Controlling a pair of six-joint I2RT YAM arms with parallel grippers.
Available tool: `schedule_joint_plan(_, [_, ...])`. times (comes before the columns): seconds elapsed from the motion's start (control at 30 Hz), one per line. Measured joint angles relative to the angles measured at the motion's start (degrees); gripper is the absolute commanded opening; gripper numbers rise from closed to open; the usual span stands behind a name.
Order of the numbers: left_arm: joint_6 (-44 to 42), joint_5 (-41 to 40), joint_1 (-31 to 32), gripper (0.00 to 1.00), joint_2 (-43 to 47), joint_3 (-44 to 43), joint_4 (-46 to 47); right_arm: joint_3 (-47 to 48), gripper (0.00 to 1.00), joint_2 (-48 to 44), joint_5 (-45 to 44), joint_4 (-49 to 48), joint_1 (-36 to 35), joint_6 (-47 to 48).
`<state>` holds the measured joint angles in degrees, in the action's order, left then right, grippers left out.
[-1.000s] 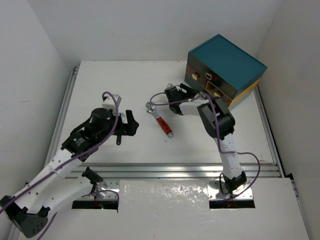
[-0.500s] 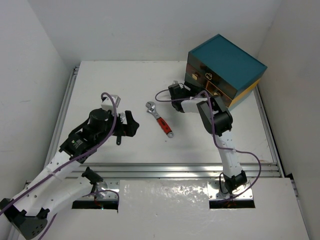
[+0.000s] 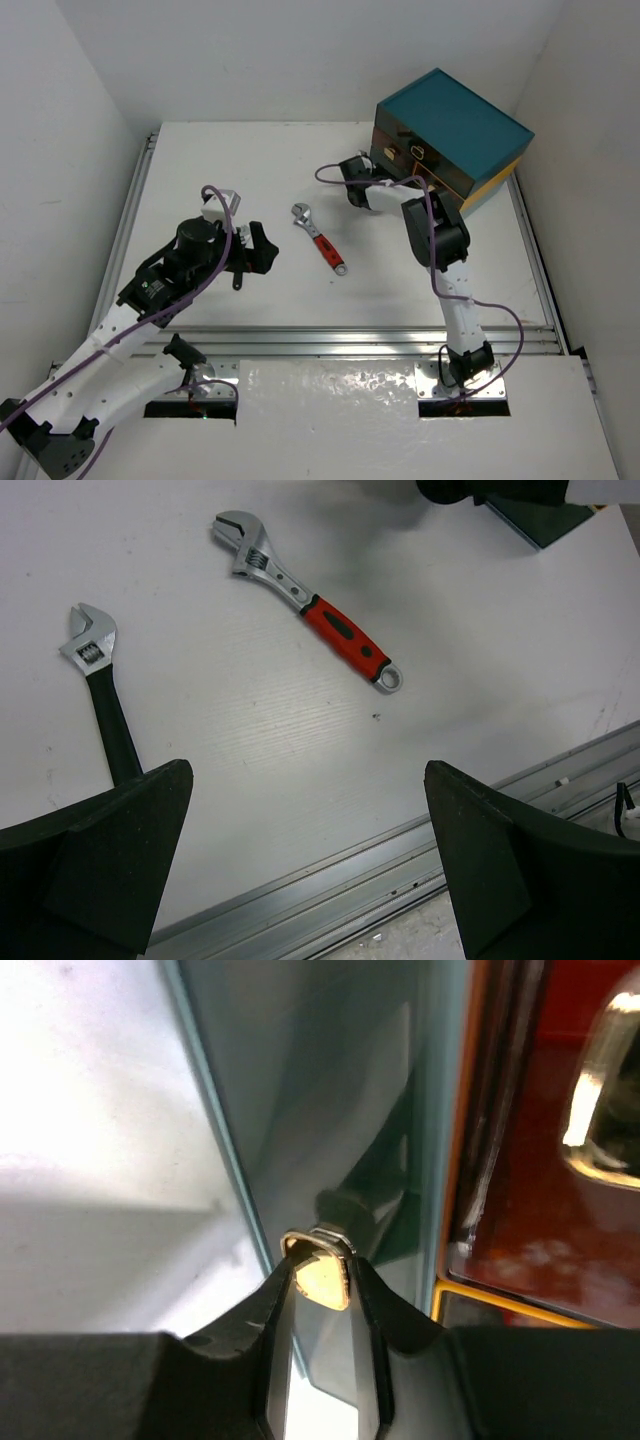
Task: Sort the tools into containers
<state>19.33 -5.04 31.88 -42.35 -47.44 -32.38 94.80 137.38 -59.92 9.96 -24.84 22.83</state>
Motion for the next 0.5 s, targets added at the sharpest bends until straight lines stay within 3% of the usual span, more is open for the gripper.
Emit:
schedule_joint_plan(0.2, [0.0,0.0,0.0,1.0,0.0,0.0,0.0,2.8,0.19,-4.5,12.0,13.3,0.3,-11.9])
schedule_joint_plan(0.5, [0.0,-0.1,0.0,1.0,0.0,0.0,0.0,6.7,0.23,-7.8,30.2,26.7,0.7,-20.6])
